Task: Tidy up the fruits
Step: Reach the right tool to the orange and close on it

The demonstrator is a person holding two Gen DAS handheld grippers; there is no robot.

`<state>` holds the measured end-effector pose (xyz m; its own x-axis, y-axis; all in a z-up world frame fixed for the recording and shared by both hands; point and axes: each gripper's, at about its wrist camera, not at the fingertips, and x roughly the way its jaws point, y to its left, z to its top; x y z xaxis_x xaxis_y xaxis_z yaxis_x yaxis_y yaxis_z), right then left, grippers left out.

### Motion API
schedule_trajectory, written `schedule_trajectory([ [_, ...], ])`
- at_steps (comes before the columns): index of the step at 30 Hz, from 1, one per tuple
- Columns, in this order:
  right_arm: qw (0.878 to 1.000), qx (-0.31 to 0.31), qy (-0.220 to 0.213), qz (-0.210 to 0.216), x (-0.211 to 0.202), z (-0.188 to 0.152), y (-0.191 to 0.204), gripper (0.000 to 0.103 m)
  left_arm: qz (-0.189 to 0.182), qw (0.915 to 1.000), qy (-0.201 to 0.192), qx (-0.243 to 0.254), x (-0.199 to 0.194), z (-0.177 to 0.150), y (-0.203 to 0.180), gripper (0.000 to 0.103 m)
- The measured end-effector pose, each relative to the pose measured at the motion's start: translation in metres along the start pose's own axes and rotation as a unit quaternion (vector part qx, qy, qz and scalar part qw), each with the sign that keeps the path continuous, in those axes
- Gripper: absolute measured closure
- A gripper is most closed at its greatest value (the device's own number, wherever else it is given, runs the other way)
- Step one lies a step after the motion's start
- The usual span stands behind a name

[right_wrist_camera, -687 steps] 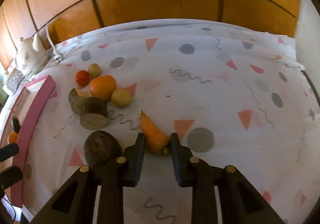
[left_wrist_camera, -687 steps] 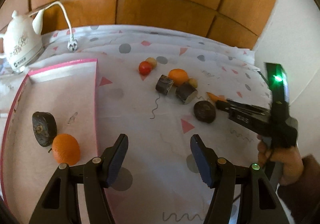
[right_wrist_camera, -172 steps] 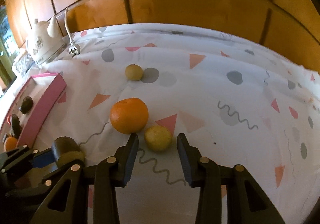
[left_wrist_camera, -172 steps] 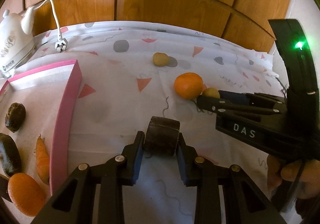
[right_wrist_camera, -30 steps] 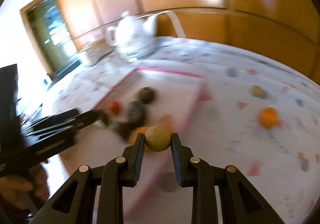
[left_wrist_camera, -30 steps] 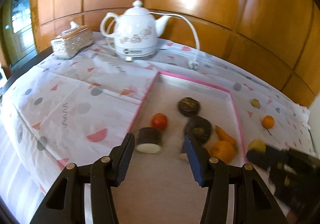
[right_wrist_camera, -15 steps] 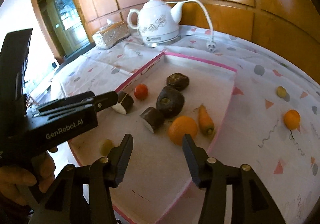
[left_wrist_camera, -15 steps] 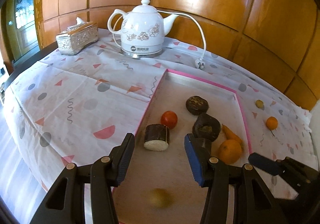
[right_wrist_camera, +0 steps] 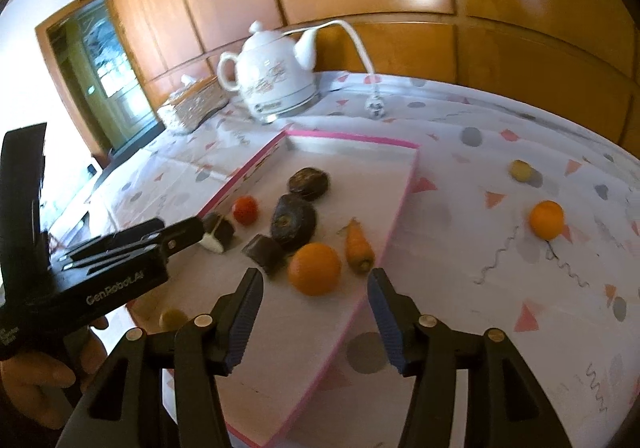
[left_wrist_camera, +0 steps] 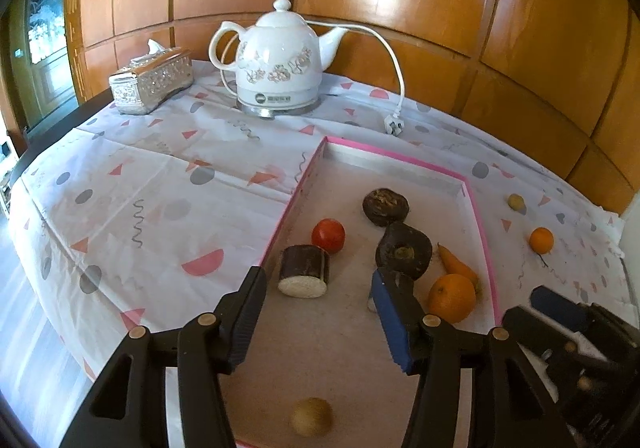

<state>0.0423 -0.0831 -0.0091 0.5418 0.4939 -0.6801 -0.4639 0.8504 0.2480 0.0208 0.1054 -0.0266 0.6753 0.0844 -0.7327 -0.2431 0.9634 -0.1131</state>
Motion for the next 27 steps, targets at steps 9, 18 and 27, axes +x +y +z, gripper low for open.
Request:
schedule_trajectory([
  [9,0.995,0.075,-0.009,-0.071,-0.012,-0.013,-0.064,0.048,-0.035,0.9989,0.006,0.030,0.003,-0.003,-0.021,0.047],
  [18,0.977,0.145,-0.011,-0.159,-0.010,-0.004,-0.147,0.048,-0.058,0.9966,0.011,0.058,0.003,-0.004,-0.045,0.047],
  [27,0.971,0.144,0.007,-0.192,0.032,0.032,-0.180,0.048,-0.056,0.9948,0.023,0.081,0.008,-0.007,-0.058,0.047],
])
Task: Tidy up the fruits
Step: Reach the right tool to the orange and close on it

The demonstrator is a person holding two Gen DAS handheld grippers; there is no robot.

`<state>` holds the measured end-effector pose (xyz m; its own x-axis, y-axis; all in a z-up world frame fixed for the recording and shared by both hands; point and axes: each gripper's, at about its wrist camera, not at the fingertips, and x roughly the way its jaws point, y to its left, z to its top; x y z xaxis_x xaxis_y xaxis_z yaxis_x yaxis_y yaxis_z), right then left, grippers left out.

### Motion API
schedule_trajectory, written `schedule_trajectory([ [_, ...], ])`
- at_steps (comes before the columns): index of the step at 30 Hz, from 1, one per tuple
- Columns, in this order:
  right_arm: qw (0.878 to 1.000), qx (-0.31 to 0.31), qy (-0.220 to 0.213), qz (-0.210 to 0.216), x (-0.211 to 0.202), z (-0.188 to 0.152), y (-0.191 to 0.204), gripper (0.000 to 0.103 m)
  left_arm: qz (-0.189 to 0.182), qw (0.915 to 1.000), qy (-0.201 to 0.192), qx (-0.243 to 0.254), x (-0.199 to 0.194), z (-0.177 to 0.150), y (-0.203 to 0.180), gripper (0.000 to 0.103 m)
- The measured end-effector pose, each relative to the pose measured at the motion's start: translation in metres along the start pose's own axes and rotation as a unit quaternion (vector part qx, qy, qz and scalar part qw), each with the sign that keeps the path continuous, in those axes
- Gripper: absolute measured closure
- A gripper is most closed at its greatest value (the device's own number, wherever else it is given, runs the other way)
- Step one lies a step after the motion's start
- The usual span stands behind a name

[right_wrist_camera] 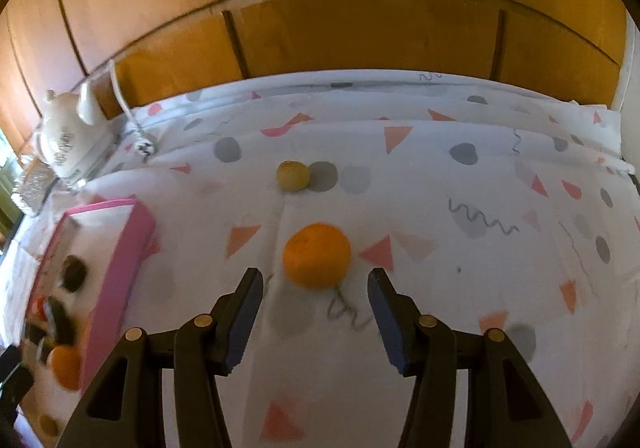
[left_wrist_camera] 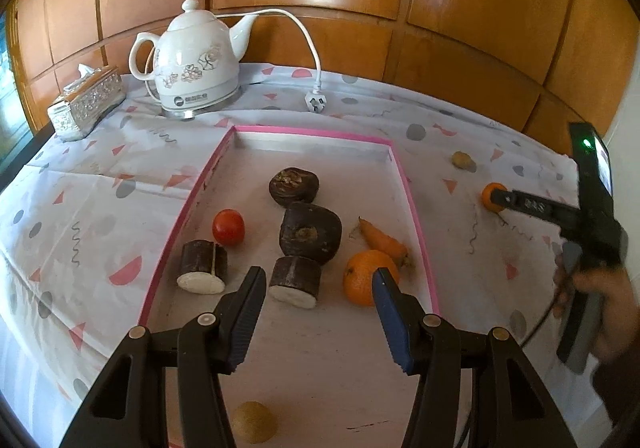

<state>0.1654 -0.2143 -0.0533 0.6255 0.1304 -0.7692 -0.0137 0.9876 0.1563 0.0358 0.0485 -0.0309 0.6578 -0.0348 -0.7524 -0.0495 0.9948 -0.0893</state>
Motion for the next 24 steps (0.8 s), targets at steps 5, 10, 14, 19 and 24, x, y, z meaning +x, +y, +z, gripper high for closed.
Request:
schedule_trajectory([
  [5,1.000,-0.014,0.016,-0.007,0.019,0.005,0.003,0.063,0.004,1.0000,0.005,-0.005,0.004,0.002,0.000,0.047],
  [10,0.999,-0.042,0.011,-0.019,0.016,0.003,0.009,0.064,0.003,1.0000,0.004,-0.007,0.006,0.007,-0.002,0.047],
  [14,0.998,-0.043,-0.002,-0.035,0.005,0.000,0.003,0.064,-0.001,1.0000,0.001,-0.003,0.008,0.012,-0.006,0.047],
  [19,0.997,-0.037,-0.026,-0.057,-0.024,-0.011,-0.017,0.064,-0.007,1.0000,0.002,0.002,0.011,0.016,-0.012,0.047],
  [24,0.996,-0.012,-0.028,-0.084,-0.037,-0.026,-0.045,0.064,-0.007,0.9999,-0.002,0.010,0.013,0.020,-0.020,0.047],
])
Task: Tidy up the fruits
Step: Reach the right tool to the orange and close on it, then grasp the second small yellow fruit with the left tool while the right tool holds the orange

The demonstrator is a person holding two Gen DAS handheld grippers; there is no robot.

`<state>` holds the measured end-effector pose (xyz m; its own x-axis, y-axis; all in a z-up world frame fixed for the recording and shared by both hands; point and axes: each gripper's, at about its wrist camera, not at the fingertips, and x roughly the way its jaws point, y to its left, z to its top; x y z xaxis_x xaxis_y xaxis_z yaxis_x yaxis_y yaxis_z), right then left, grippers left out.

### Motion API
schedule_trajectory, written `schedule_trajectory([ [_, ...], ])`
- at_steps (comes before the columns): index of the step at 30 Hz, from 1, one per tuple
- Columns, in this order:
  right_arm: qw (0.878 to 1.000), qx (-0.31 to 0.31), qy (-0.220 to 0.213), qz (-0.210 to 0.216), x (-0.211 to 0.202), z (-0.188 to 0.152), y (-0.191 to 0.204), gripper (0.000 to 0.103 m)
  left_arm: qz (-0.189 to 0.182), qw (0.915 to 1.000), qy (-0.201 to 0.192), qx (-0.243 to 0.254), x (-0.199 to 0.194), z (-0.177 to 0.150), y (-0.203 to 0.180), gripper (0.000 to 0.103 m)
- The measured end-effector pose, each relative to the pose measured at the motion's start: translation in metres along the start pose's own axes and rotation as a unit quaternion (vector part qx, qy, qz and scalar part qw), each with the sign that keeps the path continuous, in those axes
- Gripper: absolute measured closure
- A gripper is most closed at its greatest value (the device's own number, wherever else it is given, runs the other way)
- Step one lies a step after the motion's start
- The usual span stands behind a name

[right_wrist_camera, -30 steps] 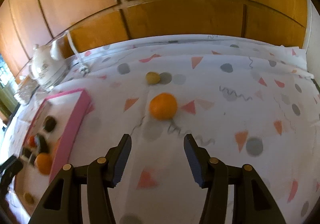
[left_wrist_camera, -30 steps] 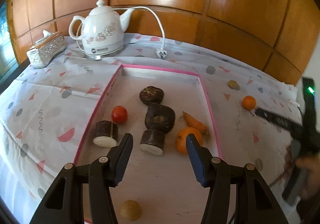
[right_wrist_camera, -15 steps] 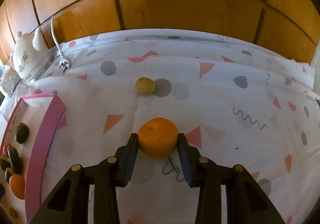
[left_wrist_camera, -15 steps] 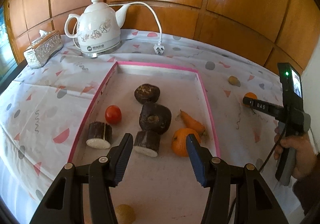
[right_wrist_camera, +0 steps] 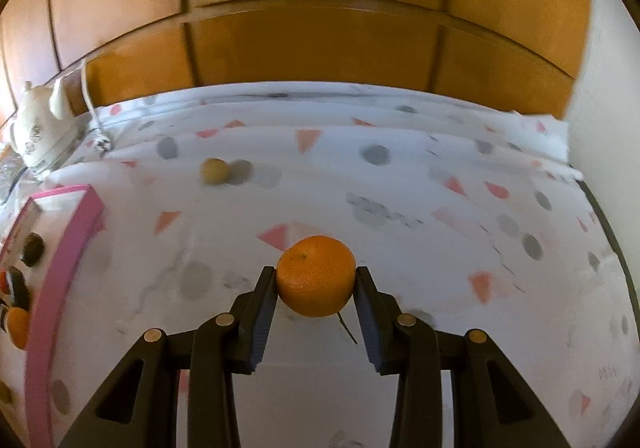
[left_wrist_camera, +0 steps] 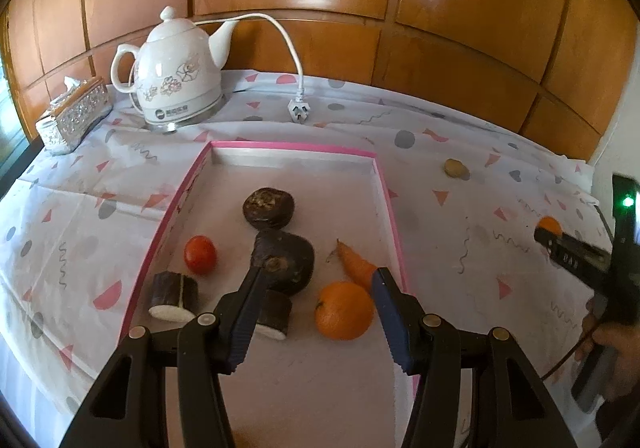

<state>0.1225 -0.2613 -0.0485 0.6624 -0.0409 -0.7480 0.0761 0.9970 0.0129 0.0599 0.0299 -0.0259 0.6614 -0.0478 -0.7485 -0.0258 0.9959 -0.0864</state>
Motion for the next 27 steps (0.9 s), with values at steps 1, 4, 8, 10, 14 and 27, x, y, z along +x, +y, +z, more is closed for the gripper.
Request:
schedule_trajectory([
  [1,1.000,0.001,0.002,-0.006,0.001,-0.003,-0.004,0.064,-0.002,1.0000,0.001,0.001,0.001,0.001,-0.002,0.047],
  [4,1.000,0.008,0.014,-0.018,0.010,-0.013,-0.013,0.064,-0.005,0.9999,0.004,0.008,0.004,0.003,-0.008,0.047],
  [8,1.000,0.011,0.010,-0.019,0.012,-0.019,-0.014,0.064,-0.009,0.9998,0.006,0.017,0.007,0.006,-0.017,0.047],
  [10,1.000,0.013,0.009,-0.017,0.013,-0.019,-0.015,0.064,-0.015,0.9996,0.010,0.022,0.010,0.008,-0.023,0.047],
  [14,1.000,0.027,0.008,-0.001,0.012,-0.022,-0.021,0.064,-0.023,0.9991,0.009,0.035,0.016,0.015,-0.039,0.047],
  [27,1.000,0.001,-0.001,-0.005,0.015,-0.008,-0.002,0.064,-0.061,0.9954,0.037,0.064,0.070,0.054,-0.095,0.048],
])
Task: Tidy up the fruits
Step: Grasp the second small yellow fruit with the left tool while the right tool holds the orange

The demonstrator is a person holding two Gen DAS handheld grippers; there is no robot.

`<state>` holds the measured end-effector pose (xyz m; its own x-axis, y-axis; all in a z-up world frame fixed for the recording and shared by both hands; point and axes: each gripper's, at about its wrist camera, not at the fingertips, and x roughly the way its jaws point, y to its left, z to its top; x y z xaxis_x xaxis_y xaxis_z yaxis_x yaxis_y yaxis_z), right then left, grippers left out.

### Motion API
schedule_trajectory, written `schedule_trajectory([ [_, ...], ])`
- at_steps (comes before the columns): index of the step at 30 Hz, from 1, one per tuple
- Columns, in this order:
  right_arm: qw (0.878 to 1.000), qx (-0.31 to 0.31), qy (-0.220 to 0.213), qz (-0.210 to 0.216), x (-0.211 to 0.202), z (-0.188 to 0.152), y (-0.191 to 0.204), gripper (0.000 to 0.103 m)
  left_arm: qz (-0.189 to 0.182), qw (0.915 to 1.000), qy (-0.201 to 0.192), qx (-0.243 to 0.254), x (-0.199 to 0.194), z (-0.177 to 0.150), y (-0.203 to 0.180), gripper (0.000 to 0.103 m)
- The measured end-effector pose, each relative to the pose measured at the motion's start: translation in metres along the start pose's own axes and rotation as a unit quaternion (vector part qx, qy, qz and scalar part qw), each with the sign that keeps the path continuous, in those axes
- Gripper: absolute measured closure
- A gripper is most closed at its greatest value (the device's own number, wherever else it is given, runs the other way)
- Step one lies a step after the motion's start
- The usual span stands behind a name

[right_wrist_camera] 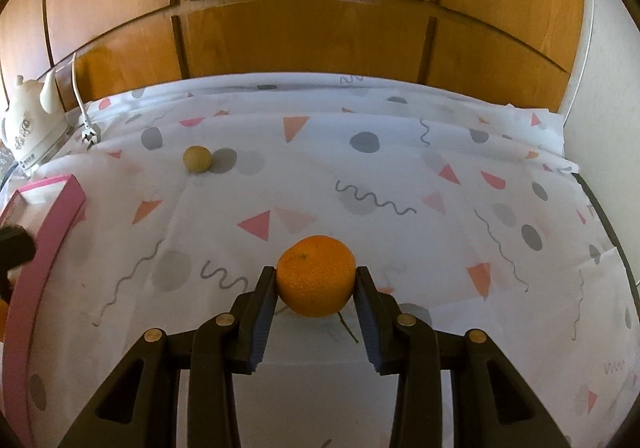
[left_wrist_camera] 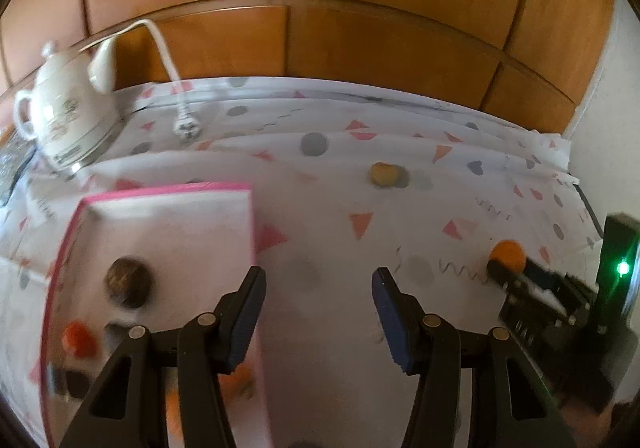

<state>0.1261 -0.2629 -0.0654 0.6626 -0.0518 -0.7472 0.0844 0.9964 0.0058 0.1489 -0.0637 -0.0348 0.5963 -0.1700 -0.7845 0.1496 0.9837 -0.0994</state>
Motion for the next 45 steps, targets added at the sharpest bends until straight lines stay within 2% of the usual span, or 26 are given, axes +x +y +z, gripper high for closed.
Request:
schedule_trajectory([
  [4,1.000,0.017,0.006,0.014,0.004,-0.002,-0.006,0.064,-0.017,0.9997,0.013,0.010,0.026,0.016,-0.014,0.055],
  [6,1.000,0.019,0.006,0.016,0.005,-0.003,-0.006,0.064,-0.020,0.9995,0.018,0.016,0.039,0.023,-0.021,0.062],
  [11,1.000,0.023,0.005,0.021,0.006,-0.004,-0.007,0.064,-0.040,0.9984,0.026,0.029,0.071,0.042,-0.042,0.064],
  [17,0.999,0.025,0.015,0.027,0.011,-0.004,-0.008,0.064,-0.039,0.9982,0.030,0.034,0.100,0.066,-0.059,0.064],
  [23,0.999,0.028,0.014,0.031,0.011,-0.005,-0.008,0.064,-0.022,0.9976,0.038,0.054,0.129,0.075,-0.071,0.064],
  [25,0.999,0.029,0.013,0.031,0.012,-0.005,-0.009,0.064,-0.015,0.9981,0.035,0.048,0.135,0.076,-0.069,0.075],
  [26,0.999,0.029,0.013,0.032,0.011,-0.005,-0.010,0.064,-0.021,0.9984,0.033,0.041,0.135,0.076,-0.066,0.076],
  [32,0.999,0.030,0.012,0.033,0.011,-0.006,-0.011,0.064,-0.039,0.9989,0.024,0.009,0.106,0.061,-0.046,0.076],
  [41,0.999,0.027,0.013,0.030,0.011,-0.007,-0.010,0.063,-0.010,0.9993,0.014,0.033,0.047,-0.002,-0.050,0.076],
  [44,0.999,0.027,0.013,0.030,0.010,-0.008,-0.009,0.064,-0.013,0.9995,0.010,0.027,0.033,-0.025,-0.053,0.076],
  [45,0.999,0.027,0.013,0.030,0.010,-0.008,-0.009,0.064,-0.013,0.9995,0.020,0.022,0.035,-0.036,-0.053,0.076],
])
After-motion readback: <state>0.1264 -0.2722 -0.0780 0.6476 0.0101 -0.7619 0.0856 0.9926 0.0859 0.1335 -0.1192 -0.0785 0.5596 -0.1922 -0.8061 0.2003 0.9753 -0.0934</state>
